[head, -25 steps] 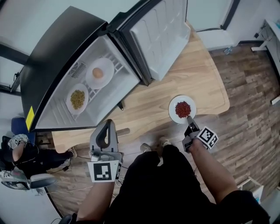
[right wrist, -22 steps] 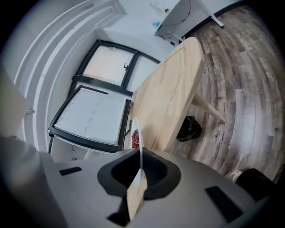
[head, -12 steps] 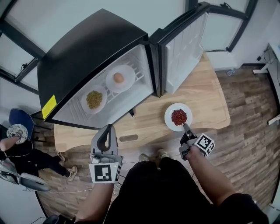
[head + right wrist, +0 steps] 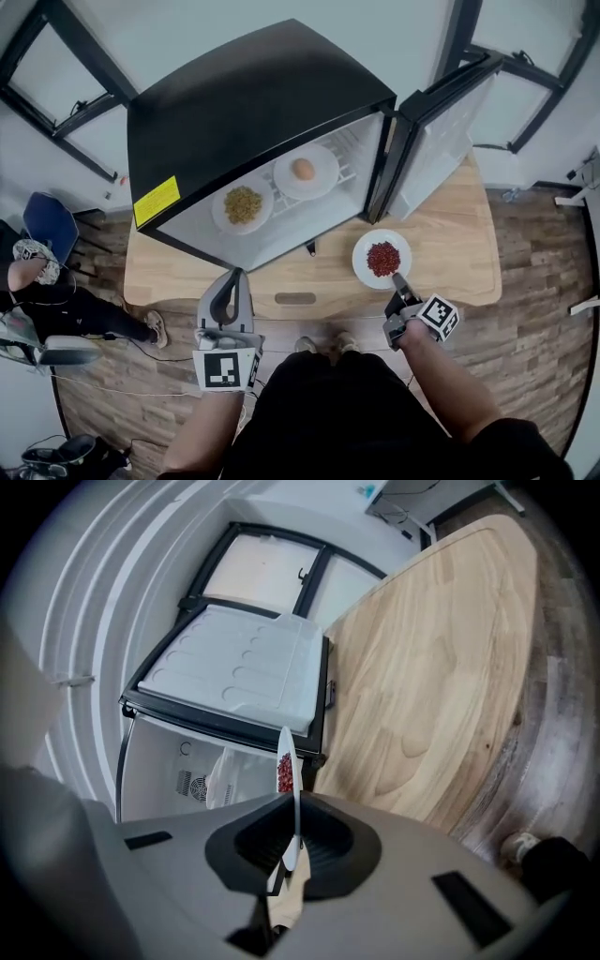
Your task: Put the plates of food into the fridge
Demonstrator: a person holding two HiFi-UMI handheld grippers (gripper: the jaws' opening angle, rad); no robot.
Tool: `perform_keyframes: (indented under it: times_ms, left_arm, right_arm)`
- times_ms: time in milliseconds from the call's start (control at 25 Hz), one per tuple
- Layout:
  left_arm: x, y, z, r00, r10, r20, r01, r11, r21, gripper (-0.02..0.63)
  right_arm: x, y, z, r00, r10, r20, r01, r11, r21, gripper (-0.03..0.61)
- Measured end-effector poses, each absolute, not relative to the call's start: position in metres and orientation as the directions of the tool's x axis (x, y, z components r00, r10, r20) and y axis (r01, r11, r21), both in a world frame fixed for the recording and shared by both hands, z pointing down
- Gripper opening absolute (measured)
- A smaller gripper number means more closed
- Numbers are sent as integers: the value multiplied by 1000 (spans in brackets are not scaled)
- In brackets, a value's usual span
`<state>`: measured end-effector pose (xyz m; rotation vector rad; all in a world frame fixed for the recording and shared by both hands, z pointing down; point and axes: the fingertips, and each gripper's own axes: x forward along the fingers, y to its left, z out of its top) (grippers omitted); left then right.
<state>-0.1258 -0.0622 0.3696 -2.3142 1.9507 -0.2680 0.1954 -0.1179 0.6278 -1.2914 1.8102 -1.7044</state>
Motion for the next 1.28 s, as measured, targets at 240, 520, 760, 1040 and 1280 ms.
perform_keyframes:
  times_ms: [240,520,760,1040,1280]
  left_arm:
    - [-153,-53,369,89,-995,44,-983,-94,-156,5]
    - [-187,-40,374,11,-999,30,-989,-16,-145,5]
    - [-212,-39,373,-21,-999,25,-995,19,-93,5]
    - [-257,-32,376,-89,-995,47,-992,84,-91,5]
    - [-277,-34,393,-97,-992,77,-992,90,-87,5]
  right_arm:
    - [164,-132,619,-576,-751,323,-383,-101,-918,31]
    - [111,-151,611,-657,-686,312,-403,-31,-915,31]
    - [57,-172,607,-706,-639,305,-397,1,-918,31]
    - [-8,-181,613,-752,-579,315,-402,23,-915,31]
    - [-44,-190,624,-772,-548,321,-398,24,-917,31]
